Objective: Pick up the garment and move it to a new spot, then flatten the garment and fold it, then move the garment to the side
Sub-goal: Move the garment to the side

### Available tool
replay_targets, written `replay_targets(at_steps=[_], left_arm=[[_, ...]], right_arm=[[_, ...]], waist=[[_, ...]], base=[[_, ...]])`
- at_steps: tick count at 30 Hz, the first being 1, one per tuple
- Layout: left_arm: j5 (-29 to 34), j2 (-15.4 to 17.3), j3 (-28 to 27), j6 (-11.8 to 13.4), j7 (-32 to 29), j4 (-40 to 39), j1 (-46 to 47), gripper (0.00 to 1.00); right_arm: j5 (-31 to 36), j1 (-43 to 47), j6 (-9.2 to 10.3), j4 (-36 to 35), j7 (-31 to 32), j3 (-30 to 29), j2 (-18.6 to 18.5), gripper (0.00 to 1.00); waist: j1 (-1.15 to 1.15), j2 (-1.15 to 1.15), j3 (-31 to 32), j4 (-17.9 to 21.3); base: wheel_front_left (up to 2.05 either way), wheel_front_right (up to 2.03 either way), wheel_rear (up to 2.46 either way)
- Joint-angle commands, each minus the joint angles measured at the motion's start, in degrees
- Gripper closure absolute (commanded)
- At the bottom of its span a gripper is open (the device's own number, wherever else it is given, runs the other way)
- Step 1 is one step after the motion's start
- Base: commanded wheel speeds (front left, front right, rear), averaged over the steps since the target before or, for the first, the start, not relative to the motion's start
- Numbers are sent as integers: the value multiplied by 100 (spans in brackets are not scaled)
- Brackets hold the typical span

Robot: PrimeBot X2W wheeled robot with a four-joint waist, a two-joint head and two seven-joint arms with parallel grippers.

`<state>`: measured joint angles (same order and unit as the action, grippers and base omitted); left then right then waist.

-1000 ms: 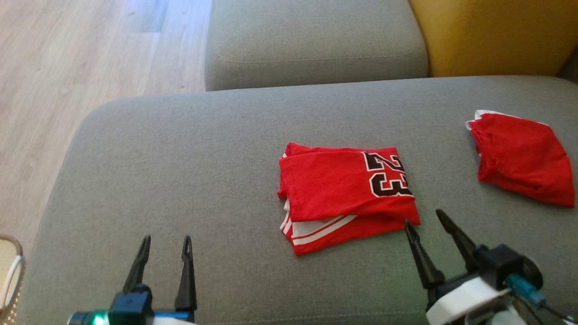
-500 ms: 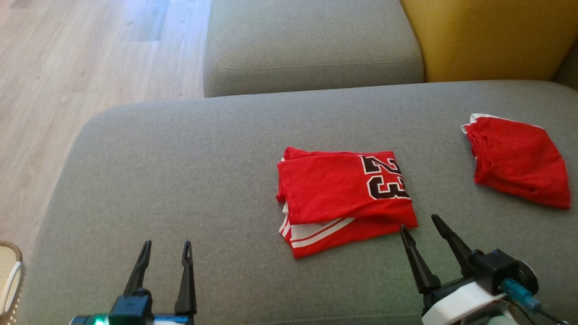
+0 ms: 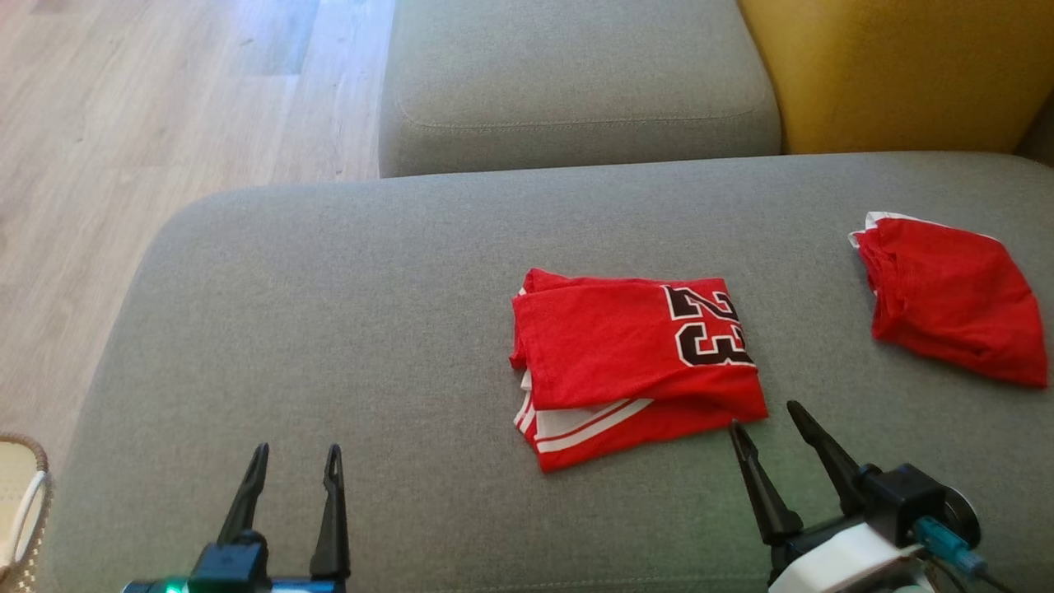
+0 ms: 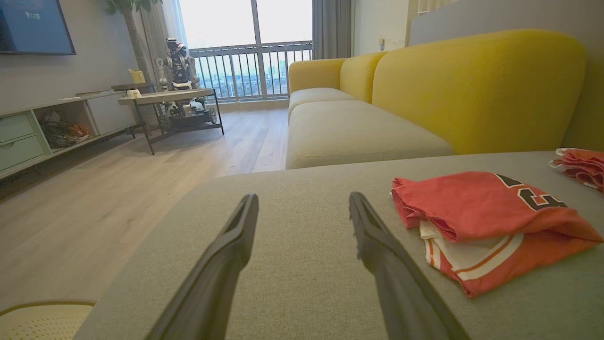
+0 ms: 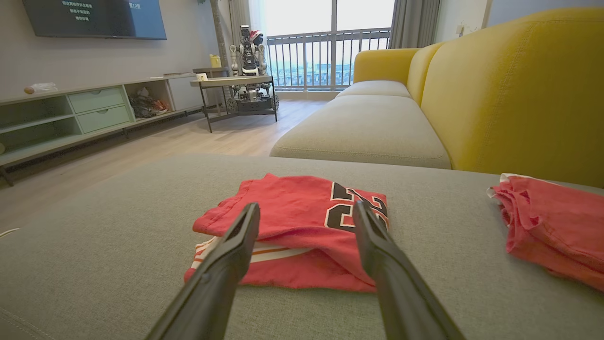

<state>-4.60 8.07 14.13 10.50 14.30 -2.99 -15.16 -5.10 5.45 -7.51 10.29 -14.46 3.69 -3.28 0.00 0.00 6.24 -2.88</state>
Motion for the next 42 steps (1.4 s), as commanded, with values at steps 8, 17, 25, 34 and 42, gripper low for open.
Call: replay_targets(at_steps=[8,17,25,34,42], left_arm=[[163,-141,-257,-175,70,-141,278,0],[305,-239,-90,-313,70,-184,434,0],[422,-309,190,-364,70,-179,590,0],[459,-324,297,-390,70,-177,866,0],[502,-332,400,-366,70,-172,1120,0]], right_arm=[[-316,-413,2,134,-53,44,33,0],[-1601,-1882,2,2177,622,-296,-18,0],[-1770,-3217,2,3761,1150,-545,-735,0],[-1535,-3949,2,4783,1136,-498,-861,0],[-937,-4435,2,5735,1173,-331,-861,0]], waist=[[0,0,-95,-94],[0,0,-318,-328],[0,0,-680,-691],[0,0,-1093,-829],[0,0,-1401,-855]], base=[[0,0,0],[0,0,0],[0,0,0],[0,0,0],[0,0,0]])
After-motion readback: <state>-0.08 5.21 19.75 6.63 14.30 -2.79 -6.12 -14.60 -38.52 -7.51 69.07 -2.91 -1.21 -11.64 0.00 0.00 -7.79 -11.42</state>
